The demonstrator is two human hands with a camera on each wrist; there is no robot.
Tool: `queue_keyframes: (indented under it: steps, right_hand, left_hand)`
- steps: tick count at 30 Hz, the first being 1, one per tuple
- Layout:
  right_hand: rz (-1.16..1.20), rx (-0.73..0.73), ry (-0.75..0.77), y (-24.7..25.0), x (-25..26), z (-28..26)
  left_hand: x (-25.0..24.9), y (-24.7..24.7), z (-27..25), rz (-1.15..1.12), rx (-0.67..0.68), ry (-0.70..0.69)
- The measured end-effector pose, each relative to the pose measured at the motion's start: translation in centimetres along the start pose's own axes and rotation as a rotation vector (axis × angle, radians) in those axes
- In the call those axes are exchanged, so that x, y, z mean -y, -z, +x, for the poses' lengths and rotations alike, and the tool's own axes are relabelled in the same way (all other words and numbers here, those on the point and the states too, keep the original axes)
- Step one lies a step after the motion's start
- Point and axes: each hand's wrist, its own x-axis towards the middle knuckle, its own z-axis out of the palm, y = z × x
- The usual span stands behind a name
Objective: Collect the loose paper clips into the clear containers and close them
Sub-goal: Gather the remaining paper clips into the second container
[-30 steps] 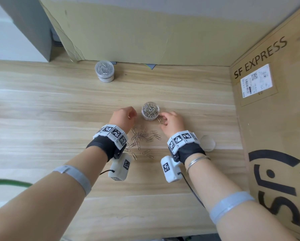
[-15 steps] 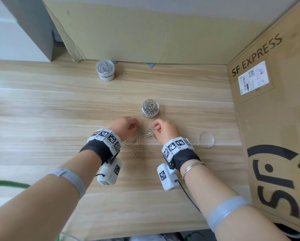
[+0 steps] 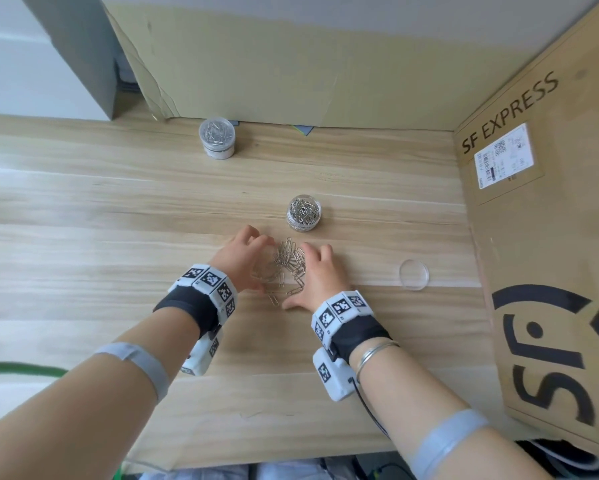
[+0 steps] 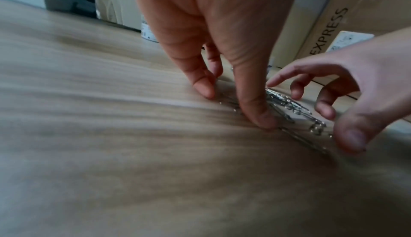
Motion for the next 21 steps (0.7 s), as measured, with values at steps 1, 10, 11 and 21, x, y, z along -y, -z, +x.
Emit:
queue_keyframes:
  steps: [1, 10, 11, 21]
  right_hand:
    - [-0.012, -0.016, 0.004, -0.2, 0.3, -0.1]
    - [0.101, -0.065, 0.077, -0.4, 1.4, 1.7]
    - [0.106, -0.078, 0.094, -0.3, 1.4, 1.9]
    - [0.034, -0.110, 0.125, 0.6, 1.5, 2.7]
  left_hand:
    - [-0.1, -0.1, 0.0, -0.035, -0.022, 0.017]
    - [-1.2, -1.6, 1.2, -0.174, -0.123, -0.001]
    - [-1.2, -1.5, 1.3, -0.165, -0.129, 0.004]
    - [-1.7, -1.1, 1.8, -0.111, -0.182, -0.001]
